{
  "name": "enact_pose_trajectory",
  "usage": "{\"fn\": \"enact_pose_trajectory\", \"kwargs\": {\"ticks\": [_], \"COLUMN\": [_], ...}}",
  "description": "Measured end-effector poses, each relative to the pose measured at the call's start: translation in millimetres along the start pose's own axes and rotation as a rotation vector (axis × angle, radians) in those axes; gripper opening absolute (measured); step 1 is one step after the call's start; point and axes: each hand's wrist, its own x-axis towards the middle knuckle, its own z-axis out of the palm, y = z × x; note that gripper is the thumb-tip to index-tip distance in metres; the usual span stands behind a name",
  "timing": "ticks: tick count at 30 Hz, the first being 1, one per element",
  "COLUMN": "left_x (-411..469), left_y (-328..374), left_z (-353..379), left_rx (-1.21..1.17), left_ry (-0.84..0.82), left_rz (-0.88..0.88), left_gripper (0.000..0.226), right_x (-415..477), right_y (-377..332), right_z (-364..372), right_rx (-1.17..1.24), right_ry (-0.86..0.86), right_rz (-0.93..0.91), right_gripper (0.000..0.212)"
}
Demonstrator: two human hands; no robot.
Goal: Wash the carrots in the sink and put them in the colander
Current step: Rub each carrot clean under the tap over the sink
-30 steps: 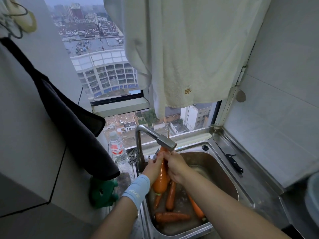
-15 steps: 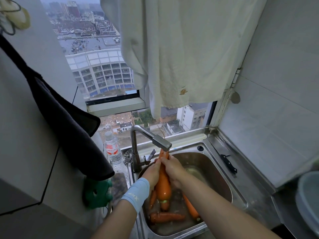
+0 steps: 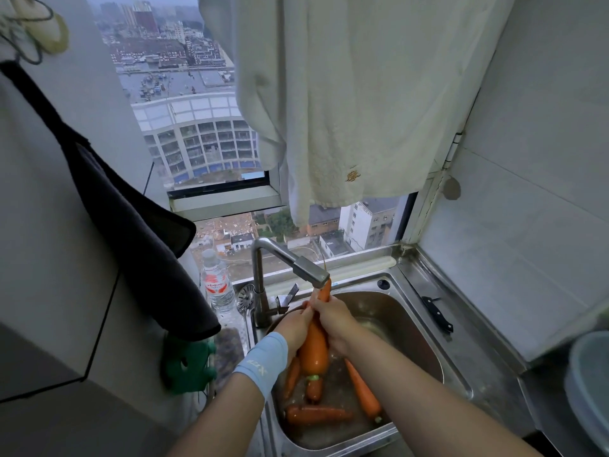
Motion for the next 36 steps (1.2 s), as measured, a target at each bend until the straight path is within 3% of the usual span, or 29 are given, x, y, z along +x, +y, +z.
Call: {"fn": "enact_pose_trajectory", "kwargs": {"ticks": [4,8,11,15,19,23,28,31,34,36], "left_x": [0,-4,-6,-8,-7,-10,-17,-17,-16,-16], "left_y": [-7,-9,-7,-2,-3,-3,-4,-2,-2,-1], "left_z": [-7,-9,-7,-8,-10,-7,-5,-4,-6,-8], "left_rx": [-0.046,0.000,-0.017,-0.109,-0.189,-0.179,-0.091,-0.055,-0.068,-0.080], "left_ry": [-0.037,-0.084,-0.072,-0.014,-0.014,-0.044,-0.078,-0.021,0.061,0.068], "left_rz": [0.012,0.065,0.063,0.028,-0.047,-0.063,-0.028,-0.030,-0.092,-0.112], "left_gripper": [0.040,0.033,0.039,0.034,0.050,0.047,0.037,0.041,0.046,0.047], "right_x": [0,-5,-5,-9,-5,-4,-9,-8,-15,-16], "right_y": [5,-5,-16,-18,-7,-2,-1,3,3,2], "right_z": [-3,7,10,4,-6,0,10,7,4,0], "right_rx": [-0.004,0.011,0.072,0.083,0.101,-0.040,-0.099,-0.021,0.030,0.069], "right_ry": [-0.030,0.161,0.175,0.036,-0.118,-0.015,0.202,0.099,-0.068,-0.153], "right_rz": [-0.044,-0.025,0.069,0.077,0.027,-0.020,-0.067,0.025,0.046,0.023], "right_gripper": [0.018,0.054,0.069,0.048,0.020,0.029,0.060,0.058,0.028,0.023]}}
